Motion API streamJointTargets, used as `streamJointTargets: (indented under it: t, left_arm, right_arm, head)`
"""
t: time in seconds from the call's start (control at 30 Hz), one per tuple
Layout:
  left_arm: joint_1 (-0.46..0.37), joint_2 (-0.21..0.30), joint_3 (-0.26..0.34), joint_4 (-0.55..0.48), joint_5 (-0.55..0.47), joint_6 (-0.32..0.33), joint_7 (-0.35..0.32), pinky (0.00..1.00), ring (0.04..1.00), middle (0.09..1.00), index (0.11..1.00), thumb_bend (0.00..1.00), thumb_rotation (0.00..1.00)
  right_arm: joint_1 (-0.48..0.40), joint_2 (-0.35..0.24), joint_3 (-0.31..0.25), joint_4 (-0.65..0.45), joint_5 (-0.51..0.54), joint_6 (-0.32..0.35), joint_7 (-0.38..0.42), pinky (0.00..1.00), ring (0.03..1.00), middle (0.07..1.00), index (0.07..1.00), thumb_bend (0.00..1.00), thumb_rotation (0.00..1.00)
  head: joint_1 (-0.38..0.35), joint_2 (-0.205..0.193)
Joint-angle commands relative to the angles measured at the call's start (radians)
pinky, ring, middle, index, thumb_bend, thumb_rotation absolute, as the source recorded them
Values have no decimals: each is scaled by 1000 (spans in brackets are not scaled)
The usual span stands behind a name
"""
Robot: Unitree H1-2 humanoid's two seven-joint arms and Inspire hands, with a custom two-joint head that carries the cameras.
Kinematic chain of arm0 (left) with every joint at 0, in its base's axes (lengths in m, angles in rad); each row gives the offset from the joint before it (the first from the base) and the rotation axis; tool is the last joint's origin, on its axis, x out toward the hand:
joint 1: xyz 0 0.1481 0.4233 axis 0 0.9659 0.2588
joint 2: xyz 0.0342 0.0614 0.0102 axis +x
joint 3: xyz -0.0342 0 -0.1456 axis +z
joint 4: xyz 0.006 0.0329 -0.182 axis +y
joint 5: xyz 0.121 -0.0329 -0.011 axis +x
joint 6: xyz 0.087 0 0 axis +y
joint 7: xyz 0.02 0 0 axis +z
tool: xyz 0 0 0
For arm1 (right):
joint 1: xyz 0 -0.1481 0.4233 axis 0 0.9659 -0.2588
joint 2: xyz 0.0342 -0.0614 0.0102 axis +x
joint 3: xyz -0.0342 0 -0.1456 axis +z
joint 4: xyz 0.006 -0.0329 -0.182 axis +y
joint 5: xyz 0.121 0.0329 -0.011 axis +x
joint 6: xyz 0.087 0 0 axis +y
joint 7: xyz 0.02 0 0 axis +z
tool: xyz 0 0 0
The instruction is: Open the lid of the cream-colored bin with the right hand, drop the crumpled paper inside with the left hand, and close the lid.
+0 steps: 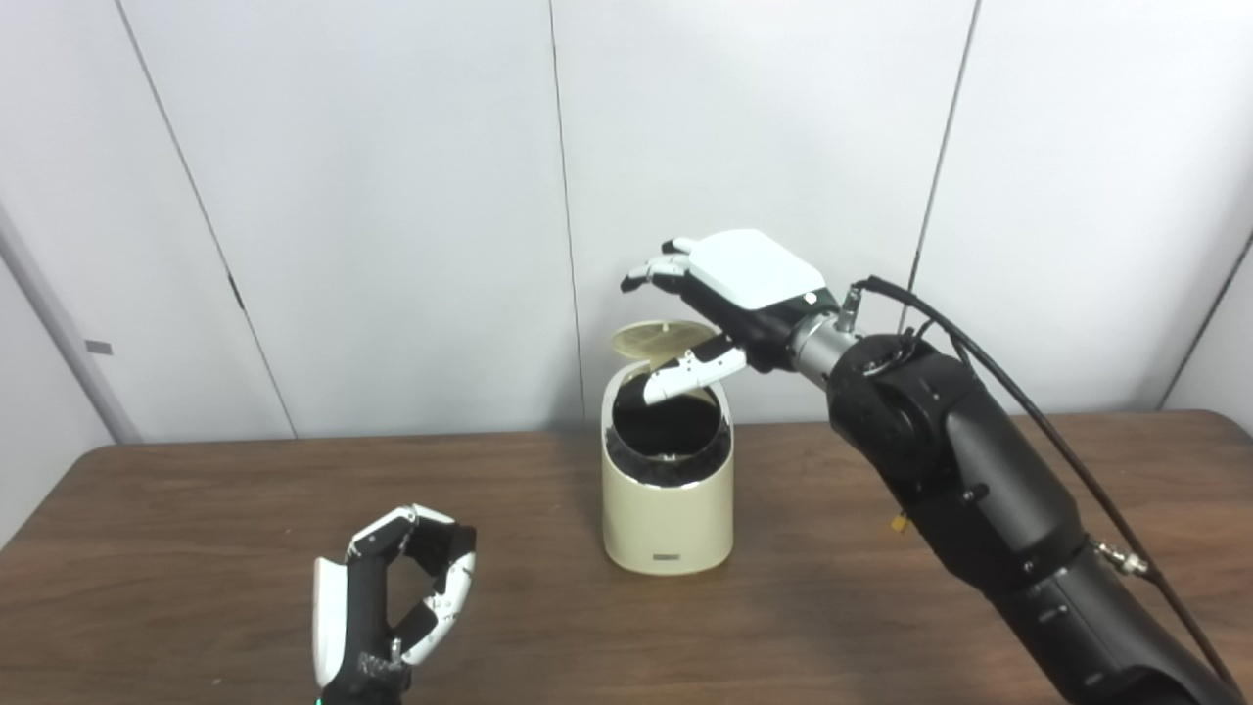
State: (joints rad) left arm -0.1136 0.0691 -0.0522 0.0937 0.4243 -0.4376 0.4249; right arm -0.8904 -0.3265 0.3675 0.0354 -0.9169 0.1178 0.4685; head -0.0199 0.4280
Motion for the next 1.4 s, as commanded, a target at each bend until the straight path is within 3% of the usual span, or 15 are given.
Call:
streamJointTargets:
  t: [0.0, 0.13, 0.33, 0.83, 1.13, 1.37]
  left_arm:
    - [55, -38, -16, 65, 1, -19, 1, 322, 372, 409, 404, 264, 195]
    - [51, -38, -16, 68, 10, -22, 4, 319, 369, 408, 401, 258, 158]
    - [48, -34, -15, 69, 10, -24, 5, 313, 362, 402, 398, 256, 148]
    - [47, -22, -18, 65, -2, -29, -1, 319, 371, 410, 401, 267, 188]
    - [61, -18, -13, 35, -15, -22, -24, 320, 371, 408, 400, 265, 201]
    - [84, -26, -1, -14, -16, -2, -52, 314, 365, 405, 398, 261, 217]
  right_arm:
    - [-34, -5, -14, -43, 0, 7, -15, 919, 940, 861, 801, 975, 940]
    - [8, 3, -49, -91, 27, -8, -69, 866, 885, 806, 730, 944, 894]
    - [60, 4, -61, -168, 34, -19, -87, 874, 845, 748, 696, 871, 875]
    - [142, -1, -77, -235, 20, -62, -169, 821, 756, 638, 611, 873, 908]
    - [175, -5, -81, -270, 27, -55, -137, 812, 764, 650, 614, 892, 924]
    - [196, 1, -81, -298, 11, -7, -81, 778, 770, 664, 629, 877, 889]
  head:
    - [1, 0]
    - [4, 3]
    - [1, 5]
    - [-3, 17]
    - [-6, 35]
    - [-4, 58]
